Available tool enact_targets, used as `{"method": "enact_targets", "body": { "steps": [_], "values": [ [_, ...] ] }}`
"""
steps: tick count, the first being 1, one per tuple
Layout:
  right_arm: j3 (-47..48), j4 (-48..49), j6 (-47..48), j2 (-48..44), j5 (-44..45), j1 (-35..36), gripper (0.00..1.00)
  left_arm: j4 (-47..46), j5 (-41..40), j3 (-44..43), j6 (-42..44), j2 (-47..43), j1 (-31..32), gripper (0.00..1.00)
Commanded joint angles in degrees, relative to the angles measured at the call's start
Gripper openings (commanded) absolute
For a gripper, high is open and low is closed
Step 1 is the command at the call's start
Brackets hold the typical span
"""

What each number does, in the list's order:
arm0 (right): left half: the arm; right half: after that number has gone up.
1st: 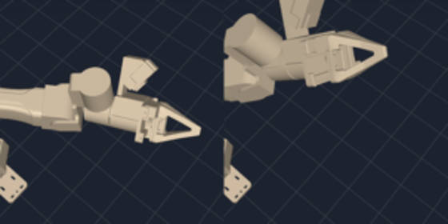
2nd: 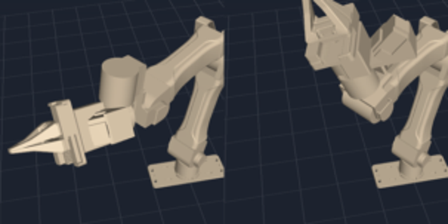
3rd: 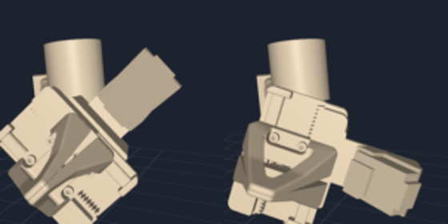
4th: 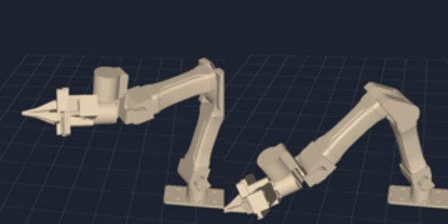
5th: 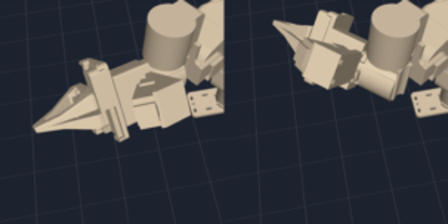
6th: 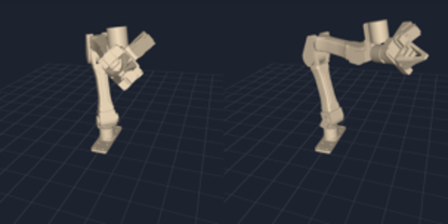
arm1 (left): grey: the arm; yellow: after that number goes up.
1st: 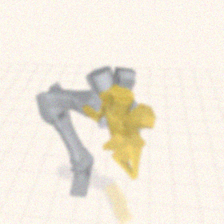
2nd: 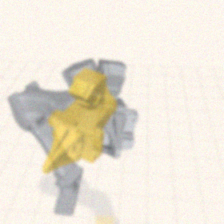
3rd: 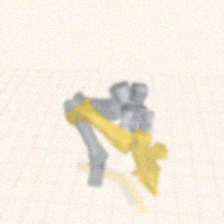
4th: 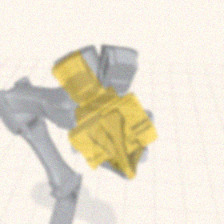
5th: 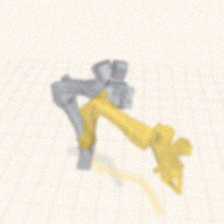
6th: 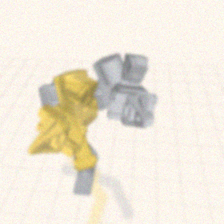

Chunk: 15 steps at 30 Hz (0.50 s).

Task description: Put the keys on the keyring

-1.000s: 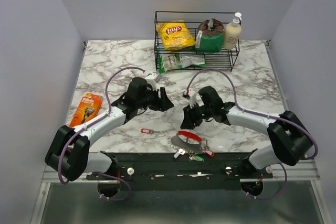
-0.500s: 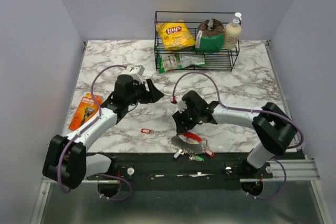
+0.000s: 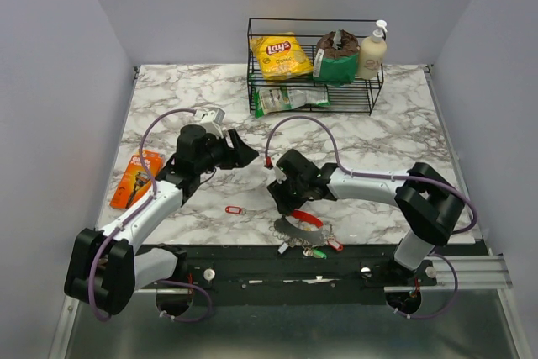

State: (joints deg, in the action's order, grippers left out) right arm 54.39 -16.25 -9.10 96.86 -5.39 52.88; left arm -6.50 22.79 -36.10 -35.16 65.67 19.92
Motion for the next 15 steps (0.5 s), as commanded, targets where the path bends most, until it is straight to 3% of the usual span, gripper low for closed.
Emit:
{"method": "enact_targets", "body": {
  "steps": [1,15],
  "values": [
    [-0.9,-7.4,-3.9,1.5,6.8,0.4,0.62,-2.2,2.1,0.9,-0.3,-1.4,-0.5,0.74],
    [-7.0,-3.9,-9.4,-11.5,3.9,0.4,0.63,-3.2,3.3,2.0,0.1,-1.5,-0.5,0.74]
  ]
}}
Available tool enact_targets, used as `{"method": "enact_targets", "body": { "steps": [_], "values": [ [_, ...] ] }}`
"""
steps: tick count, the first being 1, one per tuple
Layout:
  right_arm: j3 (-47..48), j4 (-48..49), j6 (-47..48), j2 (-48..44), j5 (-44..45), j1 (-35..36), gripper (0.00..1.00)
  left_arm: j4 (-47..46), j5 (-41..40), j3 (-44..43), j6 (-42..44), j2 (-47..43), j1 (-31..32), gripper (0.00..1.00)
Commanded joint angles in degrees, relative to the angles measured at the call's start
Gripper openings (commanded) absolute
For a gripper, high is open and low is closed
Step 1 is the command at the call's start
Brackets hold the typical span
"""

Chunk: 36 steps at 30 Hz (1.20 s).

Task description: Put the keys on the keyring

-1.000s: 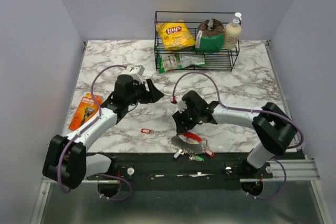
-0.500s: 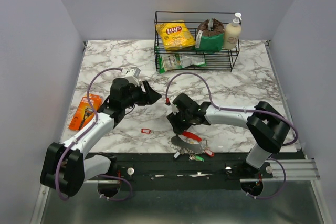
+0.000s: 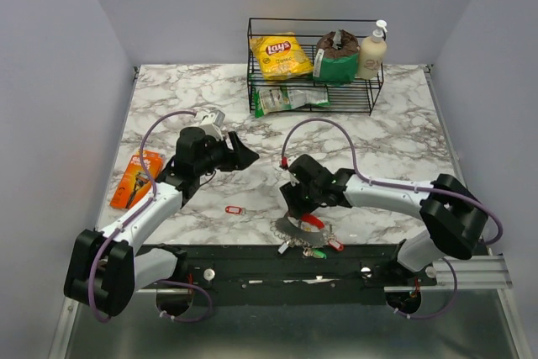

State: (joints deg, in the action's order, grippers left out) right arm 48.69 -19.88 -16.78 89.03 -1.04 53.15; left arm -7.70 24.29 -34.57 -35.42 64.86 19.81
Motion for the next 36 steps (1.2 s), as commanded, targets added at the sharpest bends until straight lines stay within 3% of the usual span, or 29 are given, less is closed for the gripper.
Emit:
{"method": "enact_targets", "body": {
  "steps": [1,3,5,6,7,9,10,12,16,20,24,36],
  "values": [
    [-1.6,-0.4,-1.8,-3.9,-0.7,0.1,0.63,-2.1,2.2,0.4,0.4,-0.5,-0.4,0.73],
    [-2.1,-0.7,-2.0,-4.6,-1.0,0.1,0.63,-2.0,3.6,0.5,0.4,0.1,-0.3,0.71],
    [-2.7,-0.8,-2.6,-5.1,-1.5,0.2,0.62,-1.6,5.1,0.6,0.6,0.4,0.0,0.60],
    [-2.9,-0.8,-2.9,-5.4,-1.5,0.1,0.62,-1.4,6.3,0.6,1.2,1.1,0.7,0.52],
    [-3.1,-0.9,-3.1,-6.1,-1.2,0.1,0.62,-0.9,6.9,0.6,1.6,1.4,1.5,0.39],
    [-3.2,-1.0,-4.0,-6.7,0.0,0.0,0.62,0.3,7.3,0.5,2.3,2.8,5.0,0.24],
    [-3.0,-1.1,-4.3,-7.3,0.8,0.1,0.63,0.4,7.3,0.5,2.8,3.4,6.6,0.10],
    [-2.3,-1.6,-5.6,-7.7,3.2,-0.6,0.64,0.8,6.5,-0.1,2.9,5.9,10.3,0.00],
    [-2.3,-1.7,-8.0,-10.2,4.5,-3.7,0.67,2.3,4.7,-2.0,3.9,11.1,20.1,0.00],
    [-4.5,-1.2,-9.3,-14.6,4.2,-8.0,0.71,5.8,1.1,-3.8,6.3,15.1,24.5,0.00],
    [-7.1,0.5,-9.9,-19.5,2.2,-13.7,0.73,5.6,1.2,-6.0,6.6,20.4,27.6,0.00],
    [-10.3,2.3,-10.2,-25.0,1.4,-19.6,0.75,10.9,-2.5,-10.8,9.5,29.2,30.9,0.00]
  ]
}}
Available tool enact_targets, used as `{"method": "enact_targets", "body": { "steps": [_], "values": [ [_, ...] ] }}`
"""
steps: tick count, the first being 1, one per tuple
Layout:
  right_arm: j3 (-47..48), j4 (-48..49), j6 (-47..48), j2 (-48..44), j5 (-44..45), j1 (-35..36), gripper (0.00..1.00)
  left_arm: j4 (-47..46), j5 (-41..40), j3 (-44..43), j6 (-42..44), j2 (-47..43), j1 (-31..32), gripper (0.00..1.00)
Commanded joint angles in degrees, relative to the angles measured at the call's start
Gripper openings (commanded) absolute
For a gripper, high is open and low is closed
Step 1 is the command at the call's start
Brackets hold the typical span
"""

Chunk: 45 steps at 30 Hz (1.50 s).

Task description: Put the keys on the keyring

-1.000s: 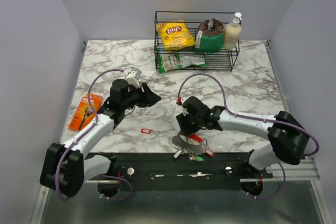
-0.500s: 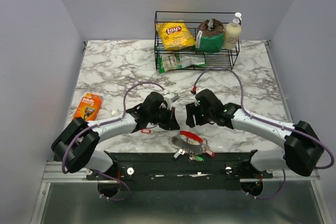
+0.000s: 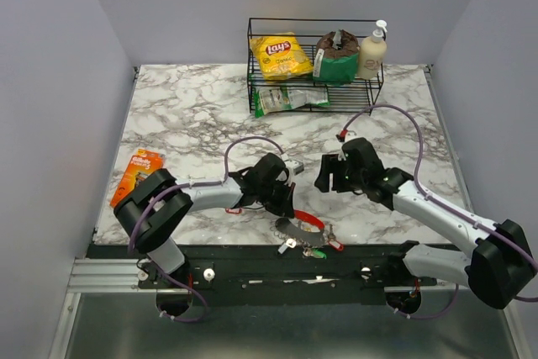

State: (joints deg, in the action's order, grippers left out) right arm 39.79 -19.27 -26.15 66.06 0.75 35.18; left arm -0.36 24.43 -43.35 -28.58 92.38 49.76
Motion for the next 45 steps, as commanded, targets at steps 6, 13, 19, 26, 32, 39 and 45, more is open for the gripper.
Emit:
{"method": "enact_targets", "body": {
  "steps": [6,13,19,26,32,39,45],
  "values": [
    [-1.9,2.2,-0.5,-3.0,-1.9,-3.9,0.75,9.1,-7.8,-5.5,6.0,5.2,2.1,0.00],
    [-2.2,2.3,-0.1,-3.2,-2.4,-4.9,0.75,13.3,-16.7,-9.1,7.0,8.2,2.1,0.00],
    [-2.9,3.0,-0.2,-2.7,-3.7,-5.1,0.75,13.3,-17.1,-13.4,7.2,12.0,1.0,0.00],
    [-3.7,3.6,0.0,-2.5,-4.9,-5.1,0.75,13.2,-16.6,-17.9,9.7,14.9,-2.9,0.00],
    [-3.9,4.0,0.1,-2.0,-5.8,-5.1,0.75,14.8,-16.5,-23.6,13.0,17.8,-6.2,0.00],
    [-3.7,4.1,0.9,-1.4,-6.6,-5.1,0.75,16.0,-15.8,-28.8,15.3,22.8,-8.5,0.00],
    [-3.8,4.9,3.0,-0.9,-10.2,-5.1,0.75,13.6,-10.0,-28.4,16.9,20.1,-9.5,0.00]
  ]
}}
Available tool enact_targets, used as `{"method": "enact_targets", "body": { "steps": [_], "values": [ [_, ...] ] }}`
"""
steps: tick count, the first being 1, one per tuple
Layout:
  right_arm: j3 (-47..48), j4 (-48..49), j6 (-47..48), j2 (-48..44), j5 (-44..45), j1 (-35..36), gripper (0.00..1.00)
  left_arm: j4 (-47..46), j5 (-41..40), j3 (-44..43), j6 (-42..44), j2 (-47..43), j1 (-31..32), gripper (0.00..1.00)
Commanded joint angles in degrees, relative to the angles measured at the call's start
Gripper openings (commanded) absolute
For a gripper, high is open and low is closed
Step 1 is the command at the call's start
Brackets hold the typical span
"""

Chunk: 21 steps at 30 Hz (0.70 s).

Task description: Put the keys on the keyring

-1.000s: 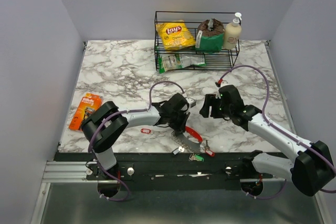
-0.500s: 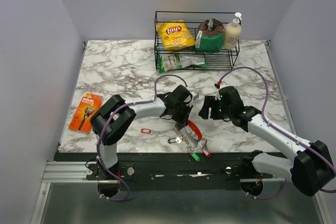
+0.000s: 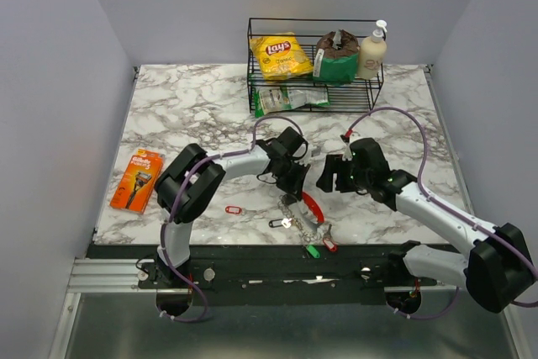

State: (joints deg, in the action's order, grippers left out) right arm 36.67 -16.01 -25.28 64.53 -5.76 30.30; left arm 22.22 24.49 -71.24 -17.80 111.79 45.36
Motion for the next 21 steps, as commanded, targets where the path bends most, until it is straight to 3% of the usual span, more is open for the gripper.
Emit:
{"method": "enact_targets", "body": {
  "steps": [1,7,9,10,12,13,17,21],
  "values": [
    [-0.7,1.8,2.3,0.7,-4.3,-0.2,0.75,-9.1,-8.0,-0.3,6.4,0.0,-5.1,0.00],
    [-0.7,2.2,4.3,2.1,-7.6,-0.2,0.75,-12.9,0.8,4.7,4.3,-6.7,-4.5,0.03],
    [-0.7,2.0,4.2,2.4,-7.7,-0.2,0.75,-14.9,1.4,6.5,2.6,-9.5,-4.5,0.12],
    [-0.8,2.0,4.1,2.7,-7.6,-0.2,0.75,-15.4,1.1,8.0,2.2,-10.4,-4.6,0.24],
    [-0.9,1.8,3.9,3.1,-7.3,-0.1,0.75,-16.2,0.8,9.4,0.8,-13.3,-4.5,0.33],
    [-0.9,1.8,3.8,3.2,-7.2,-0.1,0.75,-16.3,-0.5,10.4,0.4,-14.2,-4.6,0.43],
    [-0.1,1.0,3.6,5.1,-5.8,1.5,0.75,-17.6,-4.5,12.7,-2.2,-19.5,-5.0,0.61],
    [1.6,-0.7,2.9,7.3,-1.1,5.2,0.75,-19.7,-6.4,15.3,-6.0,-26.3,-7.0,0.69]
  ]
}}
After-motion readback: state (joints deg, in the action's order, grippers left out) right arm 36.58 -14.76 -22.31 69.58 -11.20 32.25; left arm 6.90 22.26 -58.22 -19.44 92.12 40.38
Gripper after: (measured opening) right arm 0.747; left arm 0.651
